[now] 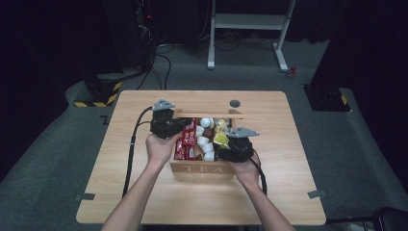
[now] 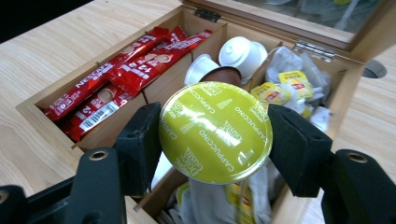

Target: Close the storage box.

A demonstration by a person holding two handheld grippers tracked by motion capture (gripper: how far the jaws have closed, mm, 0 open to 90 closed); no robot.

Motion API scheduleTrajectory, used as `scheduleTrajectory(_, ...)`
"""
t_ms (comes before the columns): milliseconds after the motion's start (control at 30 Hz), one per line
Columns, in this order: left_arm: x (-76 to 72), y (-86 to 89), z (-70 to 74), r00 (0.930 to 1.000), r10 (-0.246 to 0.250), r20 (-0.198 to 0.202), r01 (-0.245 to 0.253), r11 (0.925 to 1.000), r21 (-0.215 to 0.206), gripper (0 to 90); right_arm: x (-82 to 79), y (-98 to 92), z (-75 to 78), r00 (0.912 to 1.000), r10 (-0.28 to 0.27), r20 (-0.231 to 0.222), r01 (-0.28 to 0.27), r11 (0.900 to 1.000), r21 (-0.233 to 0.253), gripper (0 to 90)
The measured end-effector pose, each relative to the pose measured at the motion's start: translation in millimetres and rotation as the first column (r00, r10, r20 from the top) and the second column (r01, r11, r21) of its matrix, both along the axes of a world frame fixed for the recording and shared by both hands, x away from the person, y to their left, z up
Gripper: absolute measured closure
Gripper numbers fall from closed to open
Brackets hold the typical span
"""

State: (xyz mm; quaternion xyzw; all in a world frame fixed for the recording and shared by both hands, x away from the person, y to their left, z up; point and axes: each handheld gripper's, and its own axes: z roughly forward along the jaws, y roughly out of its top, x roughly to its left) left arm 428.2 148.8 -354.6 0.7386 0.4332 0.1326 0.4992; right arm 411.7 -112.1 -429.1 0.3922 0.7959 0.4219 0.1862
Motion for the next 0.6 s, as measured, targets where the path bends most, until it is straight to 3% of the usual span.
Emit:
scheduleTrajectory(100,-0.6,-0.2,-1.5,1.0,0.001,0.003,-0.001,1.0,-0.001,90.0,0.4,-5.4,0.0,1.0,0.001,0.001,-0.001,1.0,-0.015,38.1)
scheduleTrajectory(333,1.4,-1.0,-2.0,1.0,-0.002,-0.002,0.002,1.0,-0.009,90.0,-2.0,-27.2,-1.8,0.9993,-0.037,0.001,0.037,0.999,0.01,38.2)
scheduleTrajectory(600,0.6,-0.8,-2.7,1.0,-0.001,-0.005,0.001,0.9999,-0.013,90.0,-4.0,-39.2,2.7,0.9984,-0.057,-0.006,0.057,0.998,0.028,38.2)
